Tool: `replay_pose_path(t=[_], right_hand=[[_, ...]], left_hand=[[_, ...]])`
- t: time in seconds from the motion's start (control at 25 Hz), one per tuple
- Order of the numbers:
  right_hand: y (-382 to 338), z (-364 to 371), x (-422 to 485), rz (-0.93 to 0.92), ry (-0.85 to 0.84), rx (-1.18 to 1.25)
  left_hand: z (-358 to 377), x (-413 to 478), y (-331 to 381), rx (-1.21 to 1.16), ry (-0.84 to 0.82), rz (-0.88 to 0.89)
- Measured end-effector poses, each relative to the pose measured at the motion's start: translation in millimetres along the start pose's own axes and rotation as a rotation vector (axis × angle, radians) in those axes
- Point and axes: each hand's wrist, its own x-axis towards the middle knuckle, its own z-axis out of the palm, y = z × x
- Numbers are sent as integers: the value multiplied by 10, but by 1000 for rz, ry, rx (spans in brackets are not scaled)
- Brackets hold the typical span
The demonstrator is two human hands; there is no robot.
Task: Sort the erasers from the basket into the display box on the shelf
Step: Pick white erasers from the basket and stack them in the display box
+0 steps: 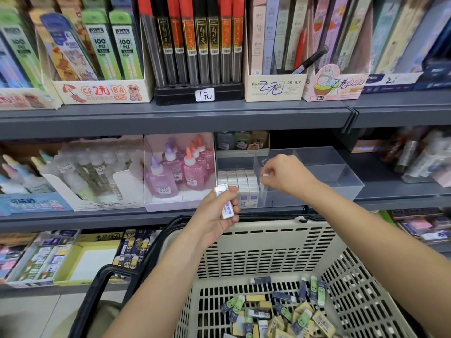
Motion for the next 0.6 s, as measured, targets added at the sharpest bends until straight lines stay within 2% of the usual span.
replay_pose_path(t=[0.16, 0.28, 0.36, 0.4, 0.48, 0.6], right_hand=[[47, 188, 10, 55, -173, 47], [59, 193, -36, -11, -41, 91], [20, 119, -64, -61, 9, 274], [-4, 77, -81, -84, -32, 388], [-58, 25, -150, -135, -153, 499], [-51, -13, -207, -151, -200, 540]], left_hand=[[-6, 2, 9, -133, -114, -60], [-50, 3, 1, -103, -185, -65], [-47, -3, -24, -57, -228, -51], [-36, -5, -38, -37, -239, -45], [2, 4, -66, 2, -228, -31], [64, 35, -73, 50, -162, 5]])
